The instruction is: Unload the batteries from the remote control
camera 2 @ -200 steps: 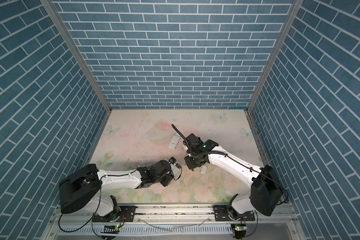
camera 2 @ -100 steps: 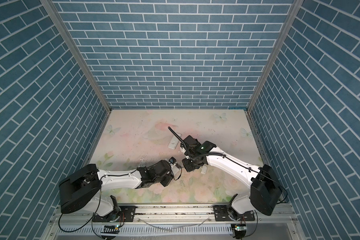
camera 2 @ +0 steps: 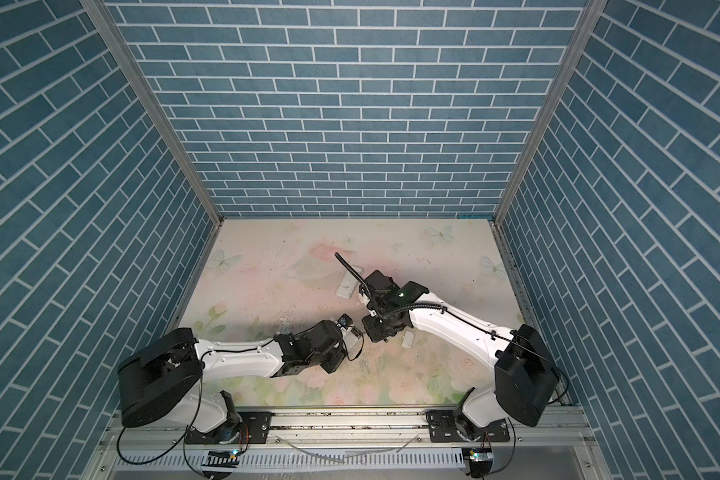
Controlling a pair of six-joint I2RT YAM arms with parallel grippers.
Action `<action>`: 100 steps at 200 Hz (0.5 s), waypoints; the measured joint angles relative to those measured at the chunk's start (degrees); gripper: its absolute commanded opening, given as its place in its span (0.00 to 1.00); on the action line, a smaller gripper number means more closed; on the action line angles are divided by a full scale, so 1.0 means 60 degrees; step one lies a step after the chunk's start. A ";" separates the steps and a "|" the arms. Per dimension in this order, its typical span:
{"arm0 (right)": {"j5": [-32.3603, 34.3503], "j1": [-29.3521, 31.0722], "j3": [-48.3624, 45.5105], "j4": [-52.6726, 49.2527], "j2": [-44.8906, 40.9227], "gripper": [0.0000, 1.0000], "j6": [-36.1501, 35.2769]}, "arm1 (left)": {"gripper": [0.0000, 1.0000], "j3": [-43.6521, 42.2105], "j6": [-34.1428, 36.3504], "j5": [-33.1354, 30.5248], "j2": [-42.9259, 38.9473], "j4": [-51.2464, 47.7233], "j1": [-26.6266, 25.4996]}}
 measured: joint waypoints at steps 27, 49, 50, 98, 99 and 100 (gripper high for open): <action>0.0000 0.0000 0.0000 -0.0011 0.0000 0.00 0.0000 | 0.40 0.0000 0.0004 0.0000 0.0000 0.0000 0.0000; 0.0004 0.0000 0.0000 -0.0047 0.0000 0.00 0.0000 | 0.40 0.0000 0.0004 0.0004 0.0000 0.0004 0.0000; 0.0004 0.0000 0.0000 -0.0047 0.0000 0.00 0.0000 | 0.40 0.0000 0.0004 0.0004 0.0000 0.0004 0.0000; 0.0004 0.0000 -0.0007 -0.0047 -0.0004 0.00 0.0000 | 0.40 0.0000 0.0004 0.0004 0.0004 0.0004 -0.0004; 0.0007 0.0000 -0.0007 -0.0051 -0.0004 0.00 0.0000 | 0.40 0.0000 0.0004 0.0004 0.0004 0.0004 -0.0004; 0.0007 0.0000 -0.0007 -0.0047 -0.0004 0.00 0.0000 | 0.40 0.0000 0.0004 0.0004 0.0000 0.0004 -0.0004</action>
